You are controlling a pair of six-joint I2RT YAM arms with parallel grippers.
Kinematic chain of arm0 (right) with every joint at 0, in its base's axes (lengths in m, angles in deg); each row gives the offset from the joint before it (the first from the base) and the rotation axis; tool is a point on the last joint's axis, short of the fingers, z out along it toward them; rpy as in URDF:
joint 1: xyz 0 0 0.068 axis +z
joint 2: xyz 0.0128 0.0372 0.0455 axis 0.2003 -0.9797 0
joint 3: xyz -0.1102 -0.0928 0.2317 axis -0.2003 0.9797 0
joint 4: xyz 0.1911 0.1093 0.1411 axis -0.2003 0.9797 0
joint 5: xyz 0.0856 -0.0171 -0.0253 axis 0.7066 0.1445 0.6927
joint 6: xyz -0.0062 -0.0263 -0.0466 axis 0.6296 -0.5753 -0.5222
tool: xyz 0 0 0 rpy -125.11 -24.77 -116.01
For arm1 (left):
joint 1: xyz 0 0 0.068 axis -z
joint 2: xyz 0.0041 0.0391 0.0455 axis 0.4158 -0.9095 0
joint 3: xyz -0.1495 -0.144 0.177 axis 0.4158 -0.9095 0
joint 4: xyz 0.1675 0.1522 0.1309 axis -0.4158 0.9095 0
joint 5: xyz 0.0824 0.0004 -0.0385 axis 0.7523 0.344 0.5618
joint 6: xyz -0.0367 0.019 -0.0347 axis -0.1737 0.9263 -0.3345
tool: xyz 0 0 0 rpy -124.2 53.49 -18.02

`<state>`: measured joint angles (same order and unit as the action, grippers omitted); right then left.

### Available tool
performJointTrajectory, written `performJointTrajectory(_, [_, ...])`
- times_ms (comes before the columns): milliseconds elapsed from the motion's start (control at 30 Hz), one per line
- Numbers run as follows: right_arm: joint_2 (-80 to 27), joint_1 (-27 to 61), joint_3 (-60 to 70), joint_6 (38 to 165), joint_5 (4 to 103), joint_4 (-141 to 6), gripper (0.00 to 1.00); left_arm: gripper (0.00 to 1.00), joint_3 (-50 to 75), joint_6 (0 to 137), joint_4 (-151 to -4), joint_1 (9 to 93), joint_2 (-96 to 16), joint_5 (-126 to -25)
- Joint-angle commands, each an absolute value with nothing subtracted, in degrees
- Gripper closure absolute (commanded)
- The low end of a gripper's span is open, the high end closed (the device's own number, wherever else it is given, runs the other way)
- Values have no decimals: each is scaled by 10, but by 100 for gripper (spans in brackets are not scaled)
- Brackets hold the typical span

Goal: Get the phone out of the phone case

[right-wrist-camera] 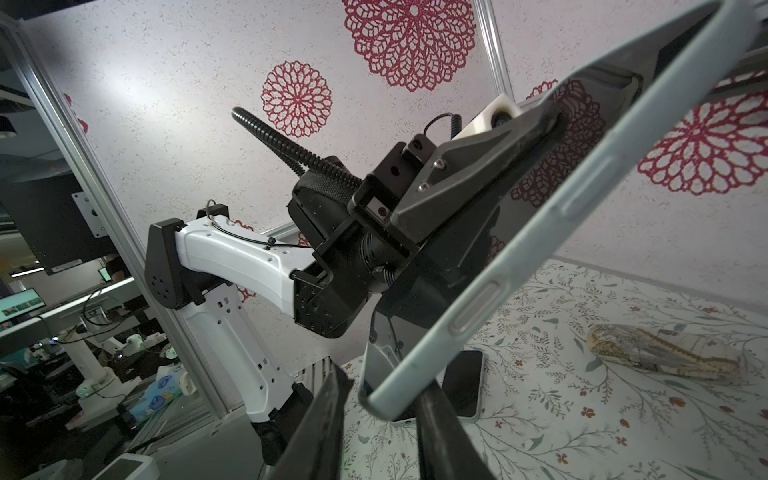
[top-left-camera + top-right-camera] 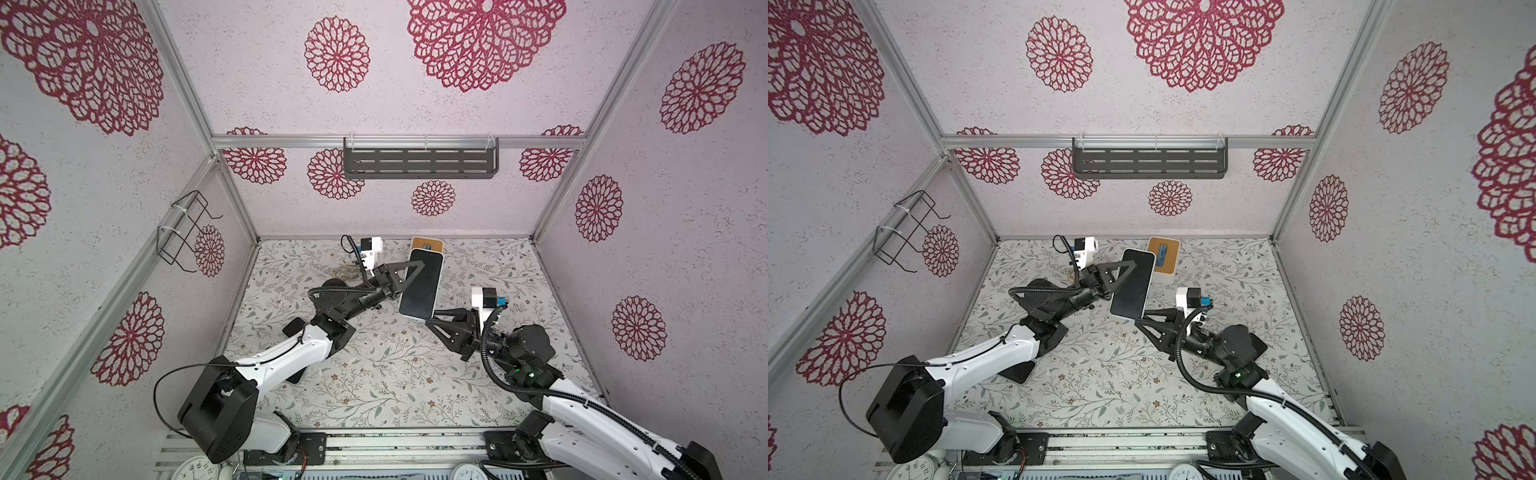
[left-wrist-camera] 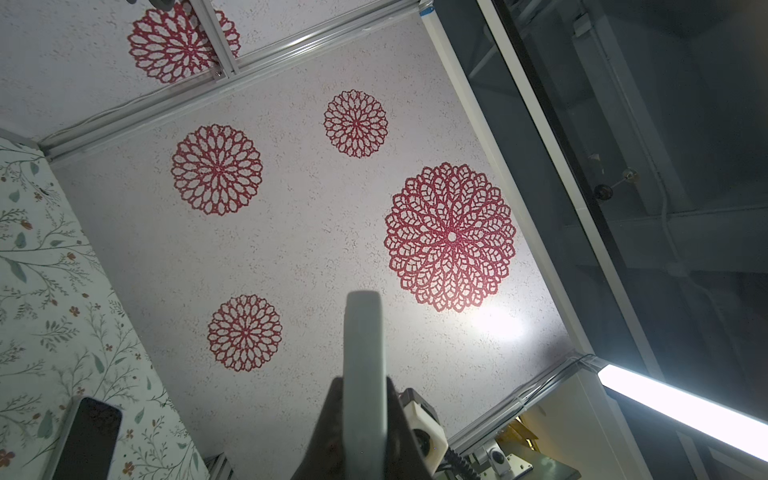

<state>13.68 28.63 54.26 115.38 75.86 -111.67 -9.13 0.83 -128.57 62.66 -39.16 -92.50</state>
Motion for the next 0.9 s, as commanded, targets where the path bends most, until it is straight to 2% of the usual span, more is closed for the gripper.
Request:
performJointTrajectory(0, [134,290,537,1160,772,-1149,74,100,-69,13,-1312,628,-396,-921])
performJointTrajectory(133, [124,290,538,1163,781,-1156,82,100,-67,13,-1311,627,-399,-918])
performJointTrajectory(233, [126,290,540,1151,777,-1161,93,100,-63,9,-1310,628,-403,-918])
performJointTrajectory(333, [130,290,533,1119,767,-1135,100,100,-60,6,-1309,630,-407,-918])
performJointTrajectory(667, [109,267,480,994,743,-1053,100,100,-60,-10,-1313,664,-425,-933])
performJointTrajectory(867, [37,213,431,953,720,-1014,100,100,-49,-18,-1318,686,-421,-941])
